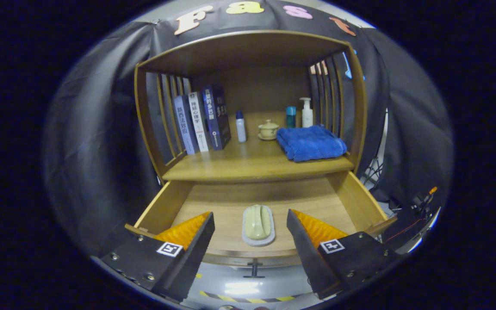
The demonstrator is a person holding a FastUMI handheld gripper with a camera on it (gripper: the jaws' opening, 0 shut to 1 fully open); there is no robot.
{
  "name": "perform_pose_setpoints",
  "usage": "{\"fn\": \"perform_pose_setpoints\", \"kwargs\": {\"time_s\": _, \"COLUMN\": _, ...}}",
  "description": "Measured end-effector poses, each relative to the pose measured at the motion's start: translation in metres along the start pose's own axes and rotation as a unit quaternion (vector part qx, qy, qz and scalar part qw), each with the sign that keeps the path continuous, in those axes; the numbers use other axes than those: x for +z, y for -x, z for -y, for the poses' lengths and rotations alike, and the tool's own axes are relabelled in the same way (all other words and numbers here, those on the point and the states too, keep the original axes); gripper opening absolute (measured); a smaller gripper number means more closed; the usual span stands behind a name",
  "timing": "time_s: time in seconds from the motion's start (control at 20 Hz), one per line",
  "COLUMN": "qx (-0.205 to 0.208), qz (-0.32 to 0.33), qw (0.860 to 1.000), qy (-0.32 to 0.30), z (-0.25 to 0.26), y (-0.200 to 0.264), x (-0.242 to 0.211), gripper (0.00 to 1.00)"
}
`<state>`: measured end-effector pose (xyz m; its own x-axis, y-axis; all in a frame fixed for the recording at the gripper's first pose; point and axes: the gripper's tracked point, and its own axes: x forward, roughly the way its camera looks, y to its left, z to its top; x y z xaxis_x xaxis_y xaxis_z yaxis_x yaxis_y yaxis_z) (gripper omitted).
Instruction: Pull open the drawer, take out the items inside it, and place them on the countertop above the cabinet.
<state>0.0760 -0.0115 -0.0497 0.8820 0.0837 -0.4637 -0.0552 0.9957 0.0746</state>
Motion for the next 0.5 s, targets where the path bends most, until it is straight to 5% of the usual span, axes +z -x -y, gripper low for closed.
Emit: {"fn": "perform_pose_setpoints", "kwargs": {"time_s": 0.5, "qx": -0.005, "qz": -0.138, "qw": 0.989, "qy": 0.057, "z": -0.008, "y": -0.078, "x": -0.043, "gripper": 1.0}}
